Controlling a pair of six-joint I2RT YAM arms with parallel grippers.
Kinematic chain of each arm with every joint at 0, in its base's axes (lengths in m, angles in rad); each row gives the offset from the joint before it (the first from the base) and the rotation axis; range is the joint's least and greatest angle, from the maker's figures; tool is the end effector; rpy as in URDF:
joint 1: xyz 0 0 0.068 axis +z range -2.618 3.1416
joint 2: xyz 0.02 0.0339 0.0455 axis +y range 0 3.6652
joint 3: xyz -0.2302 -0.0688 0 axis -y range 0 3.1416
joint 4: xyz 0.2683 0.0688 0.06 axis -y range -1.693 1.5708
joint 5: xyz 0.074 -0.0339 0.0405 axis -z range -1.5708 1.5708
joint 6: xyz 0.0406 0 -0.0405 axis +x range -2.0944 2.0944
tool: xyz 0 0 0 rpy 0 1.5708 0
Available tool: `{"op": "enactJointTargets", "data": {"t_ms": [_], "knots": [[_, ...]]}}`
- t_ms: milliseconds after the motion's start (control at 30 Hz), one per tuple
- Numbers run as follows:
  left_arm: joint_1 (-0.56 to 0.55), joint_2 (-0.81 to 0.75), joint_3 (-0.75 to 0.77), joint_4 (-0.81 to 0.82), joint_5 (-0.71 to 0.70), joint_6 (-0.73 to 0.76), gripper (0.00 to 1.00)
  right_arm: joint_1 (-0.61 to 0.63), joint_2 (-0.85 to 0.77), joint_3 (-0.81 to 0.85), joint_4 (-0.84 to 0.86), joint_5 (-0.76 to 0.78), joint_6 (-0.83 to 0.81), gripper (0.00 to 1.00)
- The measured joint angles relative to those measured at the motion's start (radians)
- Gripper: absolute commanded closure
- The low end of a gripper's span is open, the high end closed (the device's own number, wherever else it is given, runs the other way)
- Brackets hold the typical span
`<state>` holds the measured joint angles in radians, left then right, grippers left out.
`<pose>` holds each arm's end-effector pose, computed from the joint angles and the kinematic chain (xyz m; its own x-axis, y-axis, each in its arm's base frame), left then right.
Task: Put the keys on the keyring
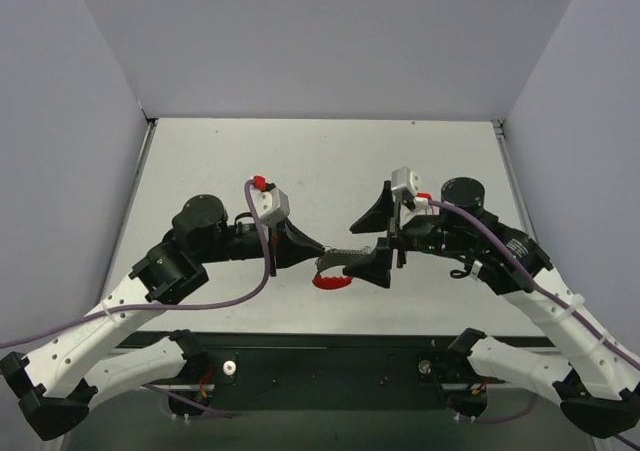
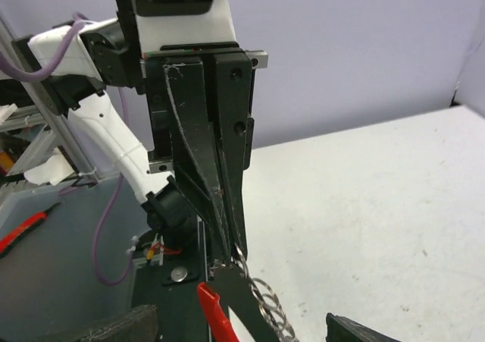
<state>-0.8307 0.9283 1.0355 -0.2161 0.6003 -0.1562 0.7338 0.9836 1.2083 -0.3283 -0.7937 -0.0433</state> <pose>0.1512 -0.1995 0.3745 -0.2261 0.0572 -0.9724 0.9646 0.1526 -0.2153 0.1608 0.1839 0.4128 -0.0336 -0.0712 -0.9969 -0.9986 0.0428 0.0306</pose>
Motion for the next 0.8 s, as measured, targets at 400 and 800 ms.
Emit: {"op": "enactJointTargets", "data": {"t_ms": [400,800], "knots": [[0.0,-0.071,-0.09,0.194,-0.018,-0.047,1.0,-0.008,-0.033,-0.057,0.102,0.021,0.028,0.1],[0.0,-0.117,-0.201,0.436,0.021,-0.106,1.0,-0.008,-0.004,-0.075,0.13,-0.026,0.036,0.85]]}}
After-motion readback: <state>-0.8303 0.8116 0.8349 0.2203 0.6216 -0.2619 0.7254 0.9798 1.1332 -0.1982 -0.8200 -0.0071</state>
